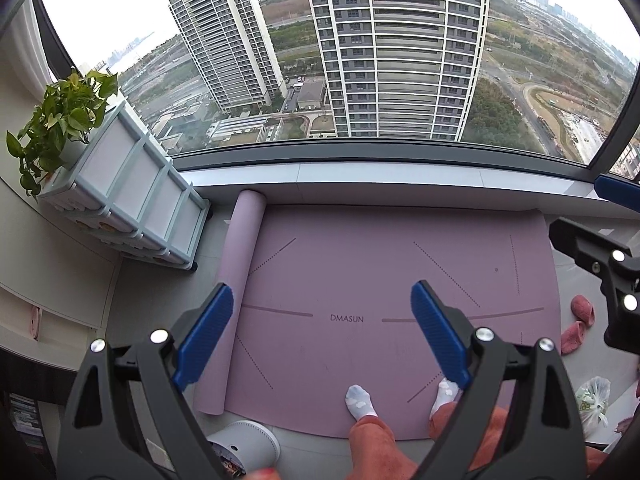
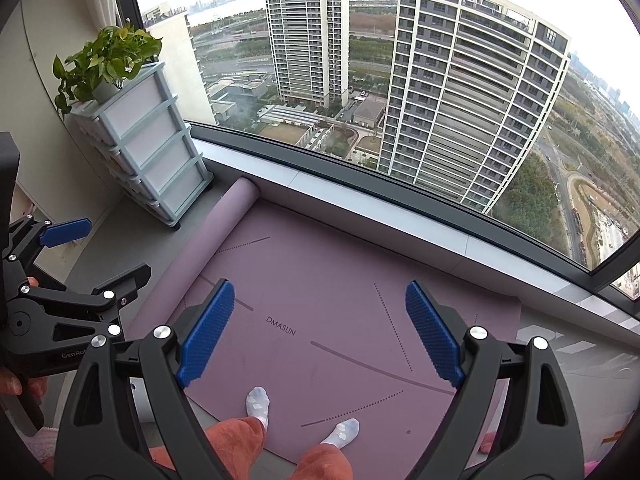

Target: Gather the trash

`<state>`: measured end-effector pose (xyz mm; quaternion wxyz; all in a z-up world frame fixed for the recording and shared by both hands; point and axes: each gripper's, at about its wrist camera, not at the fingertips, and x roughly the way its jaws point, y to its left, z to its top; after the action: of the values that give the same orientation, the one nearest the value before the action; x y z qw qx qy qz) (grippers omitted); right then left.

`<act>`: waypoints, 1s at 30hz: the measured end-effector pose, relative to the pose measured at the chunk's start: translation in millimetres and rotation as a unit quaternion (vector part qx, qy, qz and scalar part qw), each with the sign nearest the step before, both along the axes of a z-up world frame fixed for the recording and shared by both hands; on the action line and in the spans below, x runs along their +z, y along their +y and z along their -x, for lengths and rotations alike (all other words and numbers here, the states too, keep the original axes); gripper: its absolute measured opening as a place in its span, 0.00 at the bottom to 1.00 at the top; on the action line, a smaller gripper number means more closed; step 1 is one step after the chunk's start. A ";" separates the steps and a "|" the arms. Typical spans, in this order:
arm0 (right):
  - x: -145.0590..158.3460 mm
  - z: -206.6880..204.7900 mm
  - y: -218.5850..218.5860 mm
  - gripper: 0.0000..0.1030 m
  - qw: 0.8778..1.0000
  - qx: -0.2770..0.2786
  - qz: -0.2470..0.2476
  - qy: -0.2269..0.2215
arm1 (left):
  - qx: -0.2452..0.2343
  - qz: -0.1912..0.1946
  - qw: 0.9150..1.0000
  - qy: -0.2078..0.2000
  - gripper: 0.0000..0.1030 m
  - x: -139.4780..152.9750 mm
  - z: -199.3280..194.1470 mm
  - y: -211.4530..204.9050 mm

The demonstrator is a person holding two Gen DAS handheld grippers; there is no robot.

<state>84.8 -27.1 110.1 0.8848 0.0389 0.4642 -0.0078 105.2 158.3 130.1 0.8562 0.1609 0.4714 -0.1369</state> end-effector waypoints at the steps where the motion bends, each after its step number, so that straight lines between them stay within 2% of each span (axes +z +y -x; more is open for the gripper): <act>1: -0.7 0.4 0.0 0.82 1.000 0.001 0.000 0.001 | 0.001 0.000 1.000 0.001 0.88 -0.5 -0.4 0.2; 30: -2.4 2.9 1.8 0.82 1.000 0.000 0.004 0.001 | 0.001 0.004 1.000 0.003 0.88 -4.7 -0.8 -1.5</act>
<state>81.8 -25.3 107.6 0.8845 0.0350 0.4650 -0.0098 106.0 156.7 125.3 0.8557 0.1562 0.4735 -0.1383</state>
